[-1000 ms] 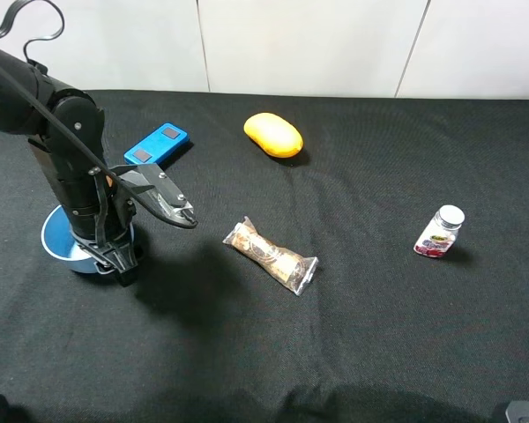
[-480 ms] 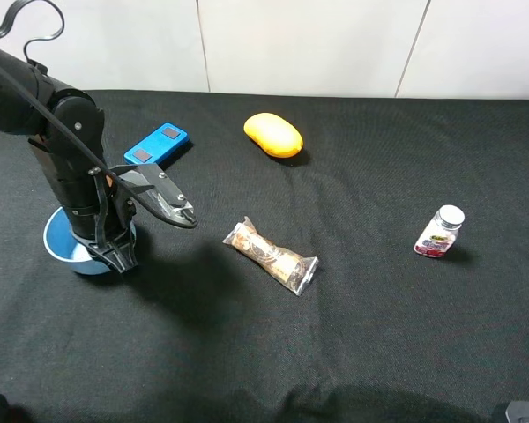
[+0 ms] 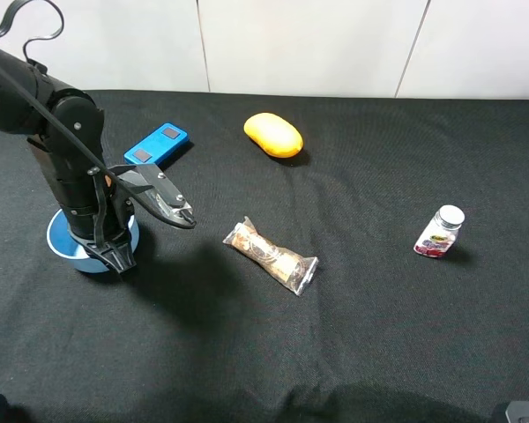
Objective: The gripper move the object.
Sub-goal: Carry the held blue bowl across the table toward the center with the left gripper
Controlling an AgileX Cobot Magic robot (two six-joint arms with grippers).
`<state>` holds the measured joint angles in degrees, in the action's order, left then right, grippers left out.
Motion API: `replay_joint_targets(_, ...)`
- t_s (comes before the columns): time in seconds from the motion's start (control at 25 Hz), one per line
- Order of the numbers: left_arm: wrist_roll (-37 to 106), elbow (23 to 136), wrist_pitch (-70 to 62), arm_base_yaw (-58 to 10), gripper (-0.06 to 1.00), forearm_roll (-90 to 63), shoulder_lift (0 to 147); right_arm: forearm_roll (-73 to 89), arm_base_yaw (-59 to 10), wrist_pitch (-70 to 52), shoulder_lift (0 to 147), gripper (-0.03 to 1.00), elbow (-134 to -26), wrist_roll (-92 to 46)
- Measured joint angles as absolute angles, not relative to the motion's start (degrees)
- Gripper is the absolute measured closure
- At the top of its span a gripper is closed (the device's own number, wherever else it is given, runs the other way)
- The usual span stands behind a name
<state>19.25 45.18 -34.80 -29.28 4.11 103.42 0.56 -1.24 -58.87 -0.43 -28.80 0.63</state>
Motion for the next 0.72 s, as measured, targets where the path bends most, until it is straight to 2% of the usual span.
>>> replay_joint_targets(0.36, 17.5, 48.6, -36.8, -29.3, 0.94, 4.0, 103.4, 0.6, -1.2, -58.9, -0.4, 0.27, -28.8, 0.6)
replay_joint_targets(0.72, 16.8, 56.1, -44.3, -29.3, 0.94, 4.0, 103.5, 0.6, -1.2, -58.9, -0.4, 0.27, -28.8, 0.6)
